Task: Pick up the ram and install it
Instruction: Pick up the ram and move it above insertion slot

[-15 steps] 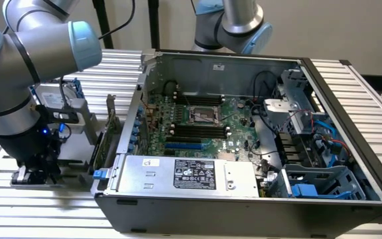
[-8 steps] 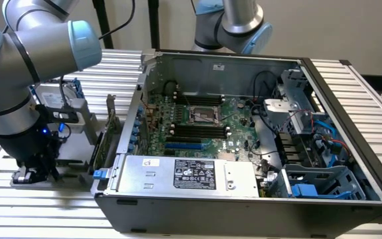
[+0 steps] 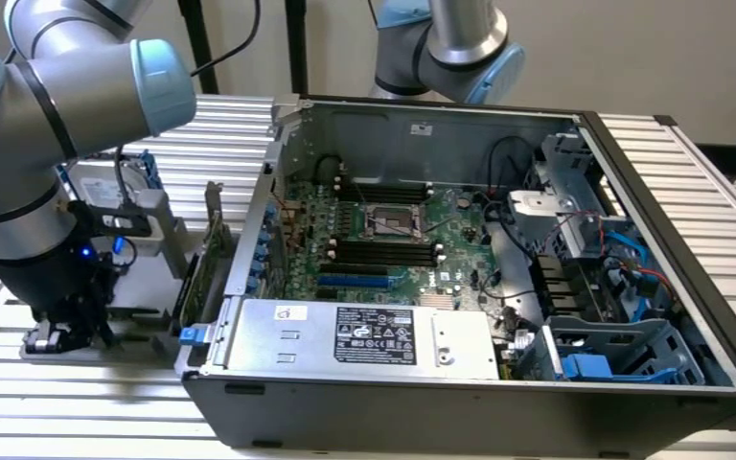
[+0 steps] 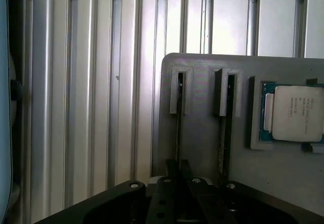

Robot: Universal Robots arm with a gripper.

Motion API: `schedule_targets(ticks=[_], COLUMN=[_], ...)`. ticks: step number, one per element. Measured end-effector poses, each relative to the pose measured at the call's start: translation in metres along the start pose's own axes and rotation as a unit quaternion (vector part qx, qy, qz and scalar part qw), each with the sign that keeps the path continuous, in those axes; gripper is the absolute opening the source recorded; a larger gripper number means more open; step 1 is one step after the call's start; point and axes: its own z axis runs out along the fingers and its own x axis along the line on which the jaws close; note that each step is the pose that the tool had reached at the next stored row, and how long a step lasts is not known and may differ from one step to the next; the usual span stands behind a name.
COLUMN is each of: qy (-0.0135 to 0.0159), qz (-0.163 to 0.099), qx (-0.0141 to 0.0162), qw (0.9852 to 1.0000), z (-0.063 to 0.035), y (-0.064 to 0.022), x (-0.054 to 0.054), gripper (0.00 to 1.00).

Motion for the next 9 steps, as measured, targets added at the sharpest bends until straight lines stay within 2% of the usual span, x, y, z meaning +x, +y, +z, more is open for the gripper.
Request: schedule_targets(ticks=[4,9], qy=[-0.0001,-0.0001], qz=[0.000,0.000], qx=[0.0001,0.0002], qw=[1.0000,1.0000], z=[-0.0054,-0.0181], y=[0.0002,0.0007], x=[0.000,0.001], gripper=[0.14,0.14])
